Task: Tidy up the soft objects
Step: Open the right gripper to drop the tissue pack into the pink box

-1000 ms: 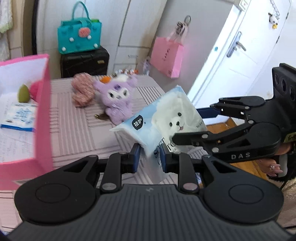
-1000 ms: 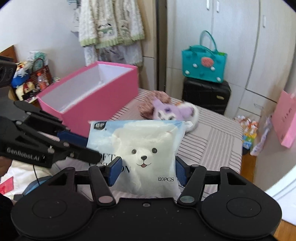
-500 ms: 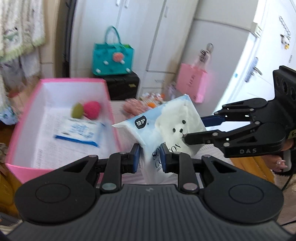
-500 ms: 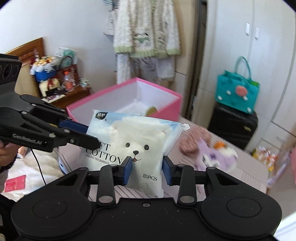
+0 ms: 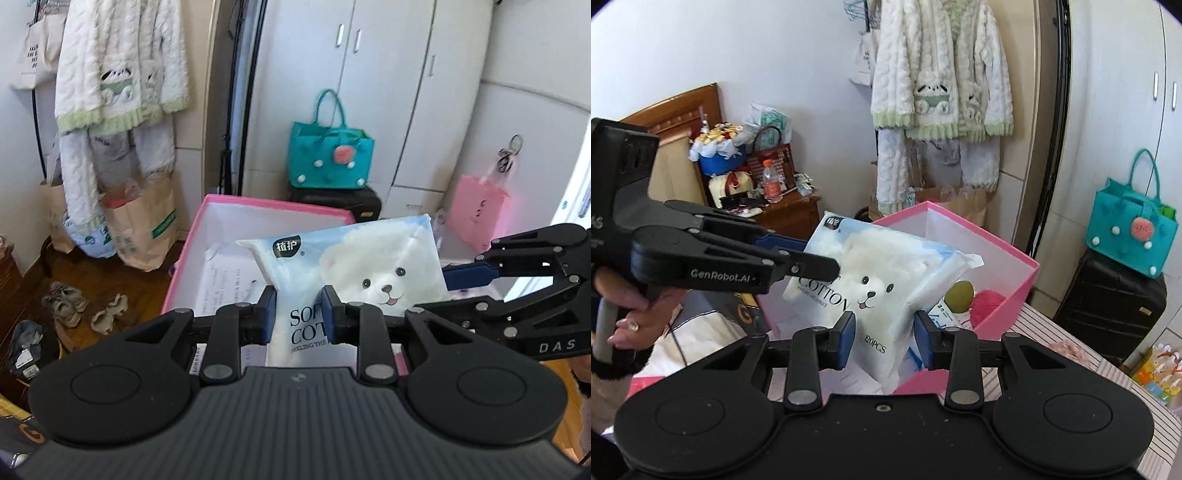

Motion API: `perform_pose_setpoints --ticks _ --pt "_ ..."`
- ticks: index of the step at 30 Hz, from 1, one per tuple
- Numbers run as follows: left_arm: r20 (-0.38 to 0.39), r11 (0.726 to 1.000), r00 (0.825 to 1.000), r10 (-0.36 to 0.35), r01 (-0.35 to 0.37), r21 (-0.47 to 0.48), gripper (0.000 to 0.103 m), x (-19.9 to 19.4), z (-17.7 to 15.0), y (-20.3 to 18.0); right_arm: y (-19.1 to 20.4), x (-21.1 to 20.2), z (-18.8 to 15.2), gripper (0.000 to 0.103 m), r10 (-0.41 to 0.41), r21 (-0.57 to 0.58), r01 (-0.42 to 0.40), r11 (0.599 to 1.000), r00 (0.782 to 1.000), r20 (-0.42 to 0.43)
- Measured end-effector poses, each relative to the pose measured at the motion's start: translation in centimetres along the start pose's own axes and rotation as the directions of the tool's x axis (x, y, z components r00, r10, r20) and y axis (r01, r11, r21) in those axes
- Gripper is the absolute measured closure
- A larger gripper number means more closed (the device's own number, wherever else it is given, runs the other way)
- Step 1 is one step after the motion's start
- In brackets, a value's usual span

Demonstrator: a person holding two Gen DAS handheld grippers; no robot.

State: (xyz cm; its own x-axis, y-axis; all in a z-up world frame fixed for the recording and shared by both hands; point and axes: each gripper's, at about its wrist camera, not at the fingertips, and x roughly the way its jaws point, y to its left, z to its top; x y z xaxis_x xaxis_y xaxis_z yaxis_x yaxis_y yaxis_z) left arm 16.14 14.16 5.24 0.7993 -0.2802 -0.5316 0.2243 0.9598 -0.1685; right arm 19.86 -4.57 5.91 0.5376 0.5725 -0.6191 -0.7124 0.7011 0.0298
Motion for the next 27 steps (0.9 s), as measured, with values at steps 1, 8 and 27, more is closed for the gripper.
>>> perform_pose_setpoints --ticks 1,8,27 --pt "-0.008 1.000 1.000 0.007 -0.007 -0.004 0.079 0.5 0.1 0.4 -0.2 0.7 0.1 0.063 0.009 0.009 -0.009 1.000 1.000 -0.014" --pt "-0.137 0.998 0.988 0.068 -0.065 0.024 0.078 4.2 -0.3 2.6 -0.1 5.0 -0.2 0.062 0.050 0.005 -0.050 0.999 0.991 -0.122" --pt "-0.183 0.974 0.967 0.179 -0.149 0.168 0.078 6.9 -1.4 2.3 0.6 9.4 -0.1 0.059 0.004 -0.056 -0.017 0.998 0.974 -0.227"
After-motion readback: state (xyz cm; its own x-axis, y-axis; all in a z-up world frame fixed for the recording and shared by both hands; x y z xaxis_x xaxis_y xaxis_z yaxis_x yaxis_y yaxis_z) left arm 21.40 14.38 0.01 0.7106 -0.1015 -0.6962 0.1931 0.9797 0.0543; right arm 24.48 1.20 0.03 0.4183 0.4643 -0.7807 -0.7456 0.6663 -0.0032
